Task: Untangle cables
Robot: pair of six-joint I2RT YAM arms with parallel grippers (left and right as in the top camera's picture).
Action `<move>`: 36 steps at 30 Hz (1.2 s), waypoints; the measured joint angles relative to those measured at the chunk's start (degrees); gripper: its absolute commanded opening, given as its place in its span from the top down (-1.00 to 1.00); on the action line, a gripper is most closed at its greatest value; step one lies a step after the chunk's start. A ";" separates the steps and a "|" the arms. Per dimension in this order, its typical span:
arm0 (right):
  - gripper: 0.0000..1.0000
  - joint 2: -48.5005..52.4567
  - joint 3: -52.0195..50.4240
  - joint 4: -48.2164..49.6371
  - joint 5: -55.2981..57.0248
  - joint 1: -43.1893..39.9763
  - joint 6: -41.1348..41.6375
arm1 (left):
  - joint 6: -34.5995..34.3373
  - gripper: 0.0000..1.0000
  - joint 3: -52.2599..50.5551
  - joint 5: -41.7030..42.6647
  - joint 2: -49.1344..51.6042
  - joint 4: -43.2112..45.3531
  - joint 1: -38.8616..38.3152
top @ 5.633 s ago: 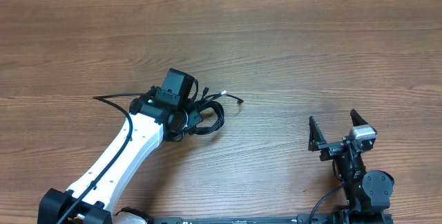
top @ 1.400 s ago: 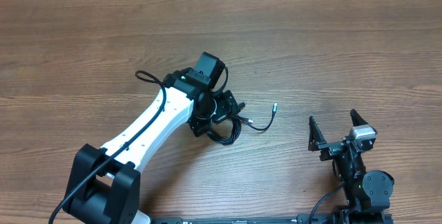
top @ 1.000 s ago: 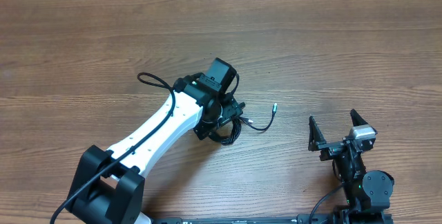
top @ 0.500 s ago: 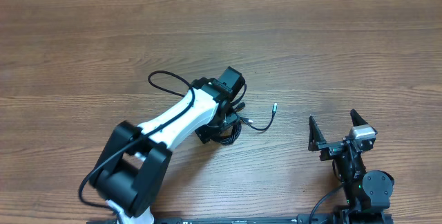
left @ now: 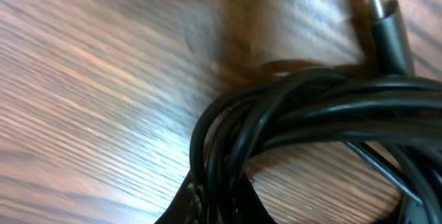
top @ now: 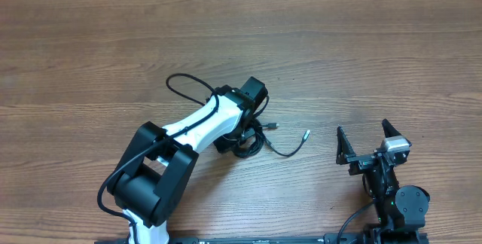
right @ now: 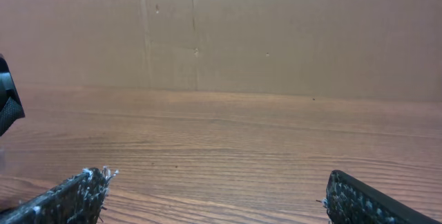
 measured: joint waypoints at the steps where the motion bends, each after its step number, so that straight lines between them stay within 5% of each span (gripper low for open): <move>1: -1.00 0.00 0.00 0.02 0.02 0.00 0.02 | 3.23 0.92 0.70 -1.29 0.00 -0.74 0.52; 6: -1.00 0.00 0.00 0.02 0.02 0.00 0.02 | 19.43 0.78 6.69 -5.09 0.00 -1.33 2.78; 7: -1.00 0.00 0.00 0.02 0.00 0.00 0.00 | 22.86 0.39 8.09 -5.53 0.00 -1.25 2.86; 8: -1.00 0.00 0.00 0.00 0.00 0.00 0.04 | 26.62 -0.26 9.46 -5.99 0.00 -0.98 3.13; 9: -1.00 0.00 0.00 0.00 0.00 0.00 0.02 | 29.22 -0.70 10.49 -6.54 -0.04 -0.79 3.23; 12: -1.00 0.00 0.00 0.04 0.02 0.00 0.00 | 34.97 -1.00 11.67 -6.78 -0.09 -0.46 3.26; 18: -1.00 0.00 0.00 0.02 0.02 0.00 0.04 | 34.80 -0.99 11.65 -6.45 -0.09 -3.08 3.17; 30: -1.00 0.00 0.00 0.00 0.02 -0.02 0.00 | 7.39 -0.62 8.26 0.20 -0.09 1.22 3.17; 36: -1.00 0.00 0.00 0.02 0.00 0.00 0.00 | 2.12 -0.42 3.80 1.55 -0.09 7.43 3.17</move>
